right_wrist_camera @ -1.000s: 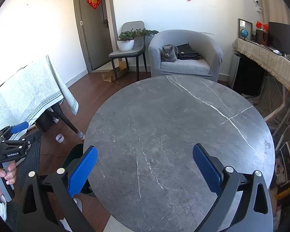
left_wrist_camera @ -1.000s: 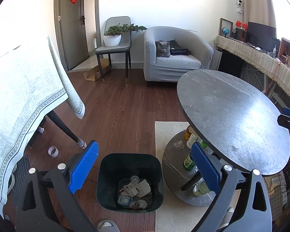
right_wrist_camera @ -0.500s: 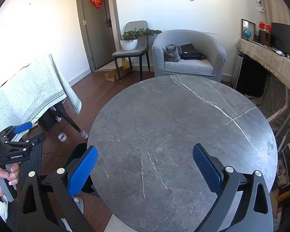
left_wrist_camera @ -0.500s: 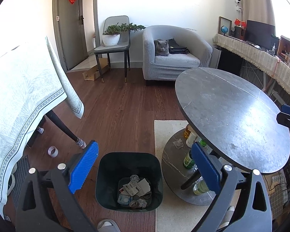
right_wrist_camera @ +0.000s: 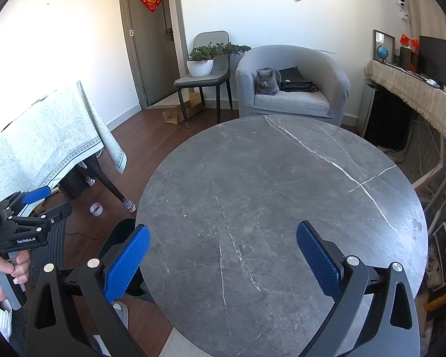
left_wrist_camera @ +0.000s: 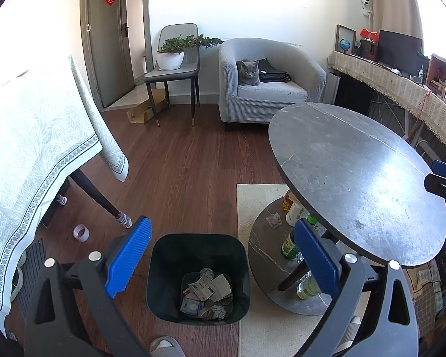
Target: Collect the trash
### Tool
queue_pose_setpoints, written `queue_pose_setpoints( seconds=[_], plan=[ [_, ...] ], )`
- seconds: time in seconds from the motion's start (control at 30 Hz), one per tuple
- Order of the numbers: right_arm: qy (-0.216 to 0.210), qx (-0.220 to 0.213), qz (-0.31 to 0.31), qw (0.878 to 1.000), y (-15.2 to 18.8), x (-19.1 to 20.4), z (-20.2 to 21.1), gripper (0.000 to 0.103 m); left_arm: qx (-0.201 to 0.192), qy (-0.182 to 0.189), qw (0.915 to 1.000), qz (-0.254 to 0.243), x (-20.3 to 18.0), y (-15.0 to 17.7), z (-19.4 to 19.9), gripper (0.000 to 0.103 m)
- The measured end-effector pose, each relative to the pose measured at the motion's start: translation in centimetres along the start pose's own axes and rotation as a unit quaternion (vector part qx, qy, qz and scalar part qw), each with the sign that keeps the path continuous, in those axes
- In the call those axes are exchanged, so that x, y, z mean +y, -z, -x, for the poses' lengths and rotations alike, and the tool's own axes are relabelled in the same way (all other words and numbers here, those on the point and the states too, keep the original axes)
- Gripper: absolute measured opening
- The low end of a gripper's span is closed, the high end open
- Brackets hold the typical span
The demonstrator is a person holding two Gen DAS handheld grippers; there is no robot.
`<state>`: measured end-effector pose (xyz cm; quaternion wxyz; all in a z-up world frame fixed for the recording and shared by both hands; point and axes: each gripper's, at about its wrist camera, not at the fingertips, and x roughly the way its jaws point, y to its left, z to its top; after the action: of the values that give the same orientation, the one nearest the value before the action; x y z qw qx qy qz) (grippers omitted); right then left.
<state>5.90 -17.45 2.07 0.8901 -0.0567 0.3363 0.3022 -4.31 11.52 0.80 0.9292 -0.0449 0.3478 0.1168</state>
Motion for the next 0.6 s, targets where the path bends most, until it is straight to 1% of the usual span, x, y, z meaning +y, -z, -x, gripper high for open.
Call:
queue_pose_setpoints(
  seconds=[0.6],
  plan=[
    [-0.003,0.000,0.003,1.000,-0.14,0.17,0.01,0.099,0.002,0.001,1.0000,-0.002,-0.02,0.11,-0.08,0.098]
  ],
)
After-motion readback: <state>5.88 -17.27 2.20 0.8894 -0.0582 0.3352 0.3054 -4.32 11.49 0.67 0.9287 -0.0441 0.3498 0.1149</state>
